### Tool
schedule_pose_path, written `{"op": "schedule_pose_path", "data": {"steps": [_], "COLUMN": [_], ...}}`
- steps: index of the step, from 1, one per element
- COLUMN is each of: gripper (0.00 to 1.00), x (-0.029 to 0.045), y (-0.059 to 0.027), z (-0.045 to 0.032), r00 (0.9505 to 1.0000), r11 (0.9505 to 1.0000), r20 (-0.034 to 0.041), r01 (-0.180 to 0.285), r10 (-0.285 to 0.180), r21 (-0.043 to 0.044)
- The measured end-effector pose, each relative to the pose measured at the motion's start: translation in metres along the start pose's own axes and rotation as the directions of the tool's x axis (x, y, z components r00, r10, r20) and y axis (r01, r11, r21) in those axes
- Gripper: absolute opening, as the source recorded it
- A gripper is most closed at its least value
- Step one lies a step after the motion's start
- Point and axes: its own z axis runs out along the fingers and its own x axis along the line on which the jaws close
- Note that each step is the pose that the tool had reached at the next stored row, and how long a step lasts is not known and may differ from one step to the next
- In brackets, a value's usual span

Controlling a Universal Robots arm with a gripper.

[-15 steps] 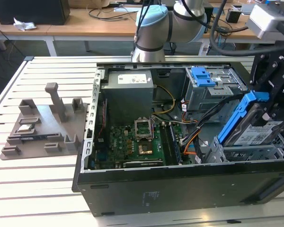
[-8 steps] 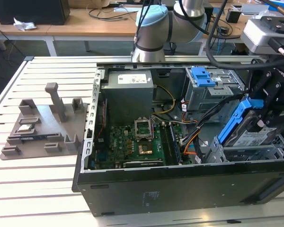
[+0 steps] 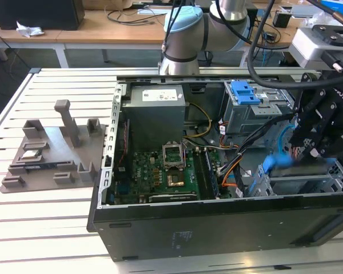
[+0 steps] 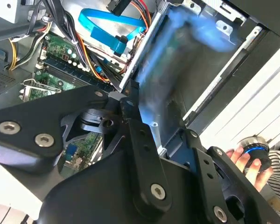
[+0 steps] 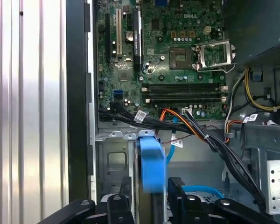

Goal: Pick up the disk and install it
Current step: 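Insert the disk into the insertion slot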

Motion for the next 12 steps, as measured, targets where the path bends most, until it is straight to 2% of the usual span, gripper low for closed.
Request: {"op": "schedule_pose_path", "data": {"steps": [5,6,7,8,9,10,12], "gripper": [0.43,0.36,0.24,0.18,0.18,0.12,0.11], "x": [0.0000,0.0000,0.0000,0.0000,0.0000,0.0000,0.0000], "y": [0.0000,0.0000,0.0000,0.0000,0.0000,0.0000,0.0000], "z": [0.0003,0.0003,0.0004,0.0004,0.0005,0.0005,0.0006], "r00": [1.0000,1.0000,1.0000,1.0000,1.0000,1.0000,1.0000], "r11": [1.0000,1.0000,1.0000,1.0000,1.0000,1.0000,1.0000], "r20": [0.0000,0.0001,0.0001,0.0000,0.0001,0.0000,0.0000], "r01": [0.000,0.000,0.000,0.000,0.000,0.000,0.000], "r10": [0.000,0.000,0.000,0.000,0.000,0.000,0.000], "r21": [0.0001,0.0000,0.0000,0.0000,0.0000,0.0000,0.0001]}}
